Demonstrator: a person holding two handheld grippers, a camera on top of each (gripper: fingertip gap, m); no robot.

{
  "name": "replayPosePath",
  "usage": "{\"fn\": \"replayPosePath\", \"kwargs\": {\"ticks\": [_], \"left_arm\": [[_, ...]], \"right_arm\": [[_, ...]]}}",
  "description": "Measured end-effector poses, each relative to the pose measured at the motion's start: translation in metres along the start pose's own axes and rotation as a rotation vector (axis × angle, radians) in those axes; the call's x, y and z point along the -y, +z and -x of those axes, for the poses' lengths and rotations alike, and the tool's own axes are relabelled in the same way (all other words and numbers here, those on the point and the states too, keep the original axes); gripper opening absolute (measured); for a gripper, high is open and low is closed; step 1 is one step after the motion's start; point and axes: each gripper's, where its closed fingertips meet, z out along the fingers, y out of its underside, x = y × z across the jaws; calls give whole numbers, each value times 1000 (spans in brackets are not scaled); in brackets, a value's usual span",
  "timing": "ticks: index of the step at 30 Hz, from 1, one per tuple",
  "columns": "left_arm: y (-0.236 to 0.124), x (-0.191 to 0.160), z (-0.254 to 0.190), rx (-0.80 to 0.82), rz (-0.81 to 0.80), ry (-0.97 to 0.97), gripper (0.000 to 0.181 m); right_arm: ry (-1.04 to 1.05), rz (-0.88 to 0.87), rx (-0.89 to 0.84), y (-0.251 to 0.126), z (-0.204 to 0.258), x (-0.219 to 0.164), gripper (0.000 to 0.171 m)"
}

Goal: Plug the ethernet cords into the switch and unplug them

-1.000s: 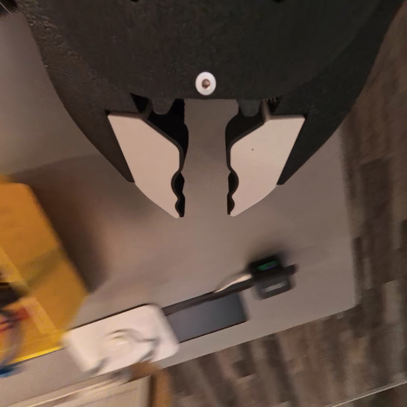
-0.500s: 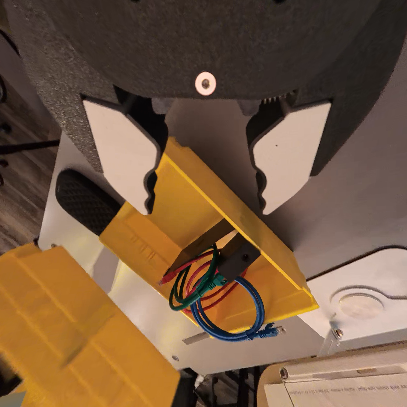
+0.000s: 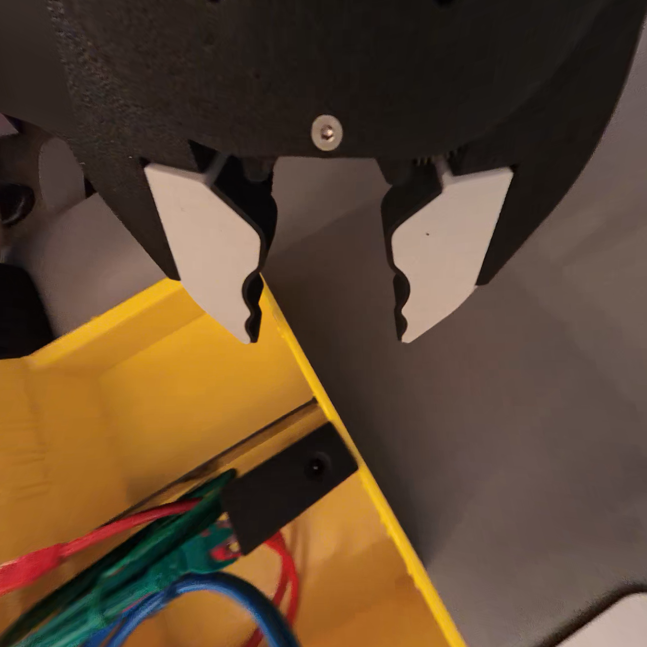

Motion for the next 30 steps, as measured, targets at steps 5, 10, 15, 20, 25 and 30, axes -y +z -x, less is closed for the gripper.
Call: {"fn": "replayPosePath", "kwargs": {"ticks": [5,10,15,20,25,30], "left_arm": [[20,-10,-1,58,166,-30,74],[32,-8,-8,59,231,-42,52],[42,-17,-4,94,329,-23,19],[35,-21,29,20,321,-101,4],[19,-47,83,10,277,-201,5],[-4,-91,147,45,228,-268,5]], "right_arm": [[-41,-31,-128,-12,-13,3,9],[-11,39,-81,-11,-20,-15,11],[10,38,-18,-11,-14,-18,12],[-48,80,-15,-4,3,-16,13],[-110,141,10,9,36,-13,14],[-82,151,22,25,64,0,12]]}}
